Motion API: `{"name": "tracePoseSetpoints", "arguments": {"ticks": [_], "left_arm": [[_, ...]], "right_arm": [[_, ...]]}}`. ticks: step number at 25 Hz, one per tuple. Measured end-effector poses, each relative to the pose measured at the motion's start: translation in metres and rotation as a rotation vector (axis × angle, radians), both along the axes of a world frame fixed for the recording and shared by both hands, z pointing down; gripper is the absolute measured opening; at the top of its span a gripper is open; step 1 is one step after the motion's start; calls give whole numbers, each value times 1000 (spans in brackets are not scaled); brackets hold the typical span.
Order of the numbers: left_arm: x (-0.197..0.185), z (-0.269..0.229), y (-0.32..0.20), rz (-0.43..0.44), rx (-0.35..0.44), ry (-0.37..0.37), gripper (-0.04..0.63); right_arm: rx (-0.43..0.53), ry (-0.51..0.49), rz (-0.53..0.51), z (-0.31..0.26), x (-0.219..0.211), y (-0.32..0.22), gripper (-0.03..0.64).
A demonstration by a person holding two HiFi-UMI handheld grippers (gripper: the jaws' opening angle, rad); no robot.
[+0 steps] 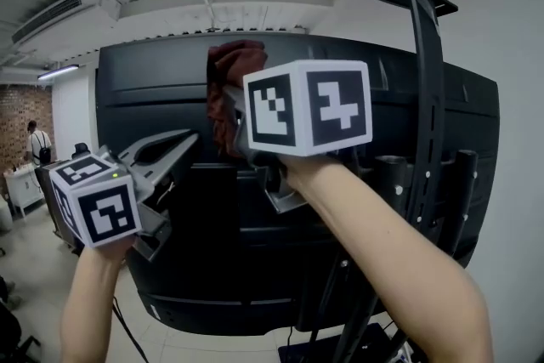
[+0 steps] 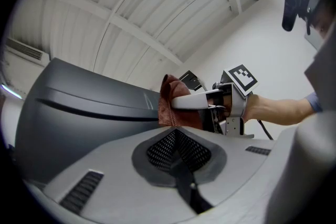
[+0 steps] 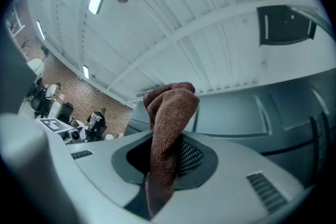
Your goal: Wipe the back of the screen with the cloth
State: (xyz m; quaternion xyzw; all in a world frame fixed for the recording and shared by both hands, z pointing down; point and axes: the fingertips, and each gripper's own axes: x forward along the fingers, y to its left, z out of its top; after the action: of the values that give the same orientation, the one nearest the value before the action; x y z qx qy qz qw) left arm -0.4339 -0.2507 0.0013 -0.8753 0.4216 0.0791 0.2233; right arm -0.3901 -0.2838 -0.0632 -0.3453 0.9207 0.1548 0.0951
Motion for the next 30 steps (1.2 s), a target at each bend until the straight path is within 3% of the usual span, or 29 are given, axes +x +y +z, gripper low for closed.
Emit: {"name": "tracePoseSetpoints", "arguments": {"ticks": [6,9,13,16,21,25,30], "left_arm": [[-66,11,28,-125,28,51,12],[-109,32,35,-233,27,73,12],[-164,78,38,-367,-24,111,12],[-195,108,35,-461,-53,124,12],[-217,142,27,-540,-95,108,12],[-216,154,19,-534,-120,104,12],[-191,158,8,-482,-122,89,12]], "right_arm": [[61,32,-224,17,-97,60,69],[11,17,-334,49,-145,71,69],[-86,2,-397,103,-197,63,69],[-101,14,-389,134,-227,52,69],[-116,8,-345,166,-255,37,69],[-123,17,-296,183,-256,22,69],[-67,-10,-194,184,-218,8,69]]}}
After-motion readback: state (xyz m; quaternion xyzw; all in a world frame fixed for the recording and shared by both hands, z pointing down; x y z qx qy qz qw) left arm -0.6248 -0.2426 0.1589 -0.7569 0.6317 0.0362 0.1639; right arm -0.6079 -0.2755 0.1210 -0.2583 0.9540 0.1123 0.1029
